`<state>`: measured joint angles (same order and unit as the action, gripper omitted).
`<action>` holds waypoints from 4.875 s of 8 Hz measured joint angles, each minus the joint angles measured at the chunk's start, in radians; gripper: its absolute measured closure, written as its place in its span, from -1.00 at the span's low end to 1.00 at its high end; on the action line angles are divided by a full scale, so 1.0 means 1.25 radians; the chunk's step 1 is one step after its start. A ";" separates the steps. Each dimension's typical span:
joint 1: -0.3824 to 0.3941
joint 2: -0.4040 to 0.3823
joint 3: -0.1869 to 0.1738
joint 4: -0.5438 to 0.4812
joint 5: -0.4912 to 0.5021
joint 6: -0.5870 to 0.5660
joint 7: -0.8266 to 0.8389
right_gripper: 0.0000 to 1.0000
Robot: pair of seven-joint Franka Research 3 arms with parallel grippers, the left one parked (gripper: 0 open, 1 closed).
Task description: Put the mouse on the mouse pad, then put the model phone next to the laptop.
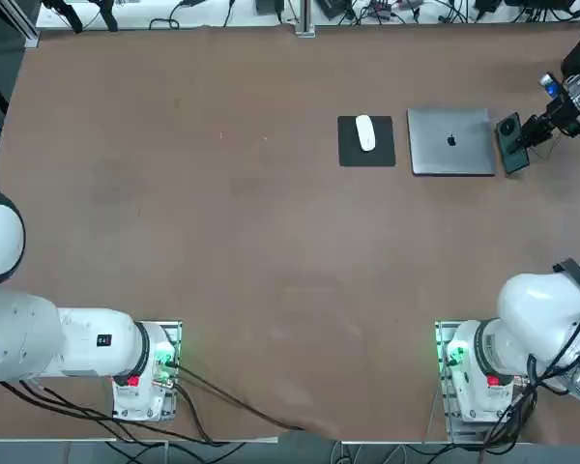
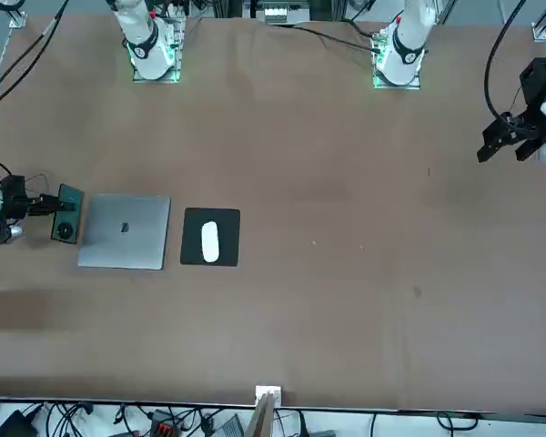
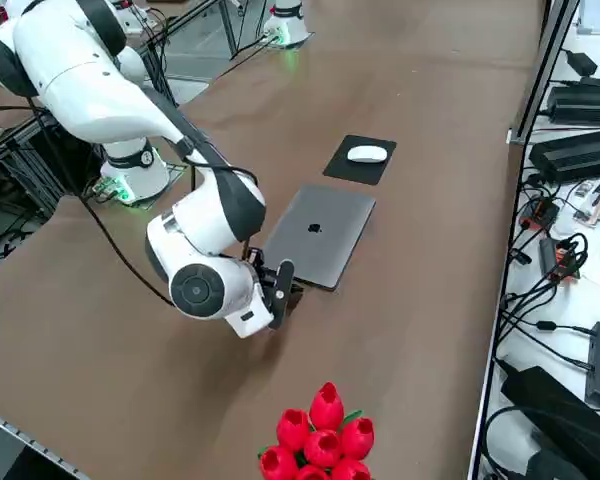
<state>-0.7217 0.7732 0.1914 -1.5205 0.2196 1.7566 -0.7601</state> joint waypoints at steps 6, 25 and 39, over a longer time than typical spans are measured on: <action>-0.001 0.009 -0.003 0.000 -0.001 0.002 0.000 0.65; 0.371 -0.397 0.017 0.098 -0.130 -0.189 0.565 -1.00; 0.601 -0.671 -0.158 -0.180 -0.199 -0.125 0.634 -1.00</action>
